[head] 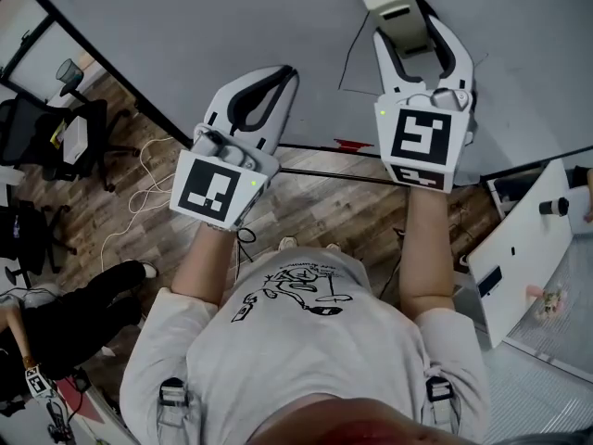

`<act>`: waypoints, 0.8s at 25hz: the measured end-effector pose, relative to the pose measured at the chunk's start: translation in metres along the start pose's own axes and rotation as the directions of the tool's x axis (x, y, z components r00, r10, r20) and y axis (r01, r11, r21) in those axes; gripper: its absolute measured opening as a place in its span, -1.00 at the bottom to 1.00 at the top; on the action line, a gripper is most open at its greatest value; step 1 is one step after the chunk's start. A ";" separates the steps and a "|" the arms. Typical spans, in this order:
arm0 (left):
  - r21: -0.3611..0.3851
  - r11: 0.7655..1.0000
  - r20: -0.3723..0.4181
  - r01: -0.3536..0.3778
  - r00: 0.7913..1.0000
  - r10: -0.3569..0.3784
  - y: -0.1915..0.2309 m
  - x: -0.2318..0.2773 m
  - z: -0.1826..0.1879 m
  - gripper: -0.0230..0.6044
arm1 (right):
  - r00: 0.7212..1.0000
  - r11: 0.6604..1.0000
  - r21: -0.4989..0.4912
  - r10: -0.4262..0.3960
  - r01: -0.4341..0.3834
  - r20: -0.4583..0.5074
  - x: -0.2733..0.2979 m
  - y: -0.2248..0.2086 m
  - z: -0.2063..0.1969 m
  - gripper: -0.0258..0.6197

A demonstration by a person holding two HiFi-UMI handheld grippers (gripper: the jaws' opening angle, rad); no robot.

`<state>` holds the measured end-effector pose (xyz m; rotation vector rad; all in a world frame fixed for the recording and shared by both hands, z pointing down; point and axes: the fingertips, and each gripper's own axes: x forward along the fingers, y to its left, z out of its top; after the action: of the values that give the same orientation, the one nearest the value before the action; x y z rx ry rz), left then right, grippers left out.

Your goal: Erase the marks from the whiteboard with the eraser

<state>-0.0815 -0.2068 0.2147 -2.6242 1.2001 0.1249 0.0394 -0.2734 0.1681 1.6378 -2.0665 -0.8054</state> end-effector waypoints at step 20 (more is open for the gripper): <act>-0.016 0.997 -0.037 -0.075 0.997 0.074 0.017 -0.030 -0.028 -0.82 | 0.987 0.968 -0.210 0.116 -0.136 -0.107 0.023 0.131 -0.024 -0.13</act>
<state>-0.1152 -0.2026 0.2438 -2.6076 1.3153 0.1018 -0.0493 -0.2807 0.2696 1.3864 -1.9211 -0.8592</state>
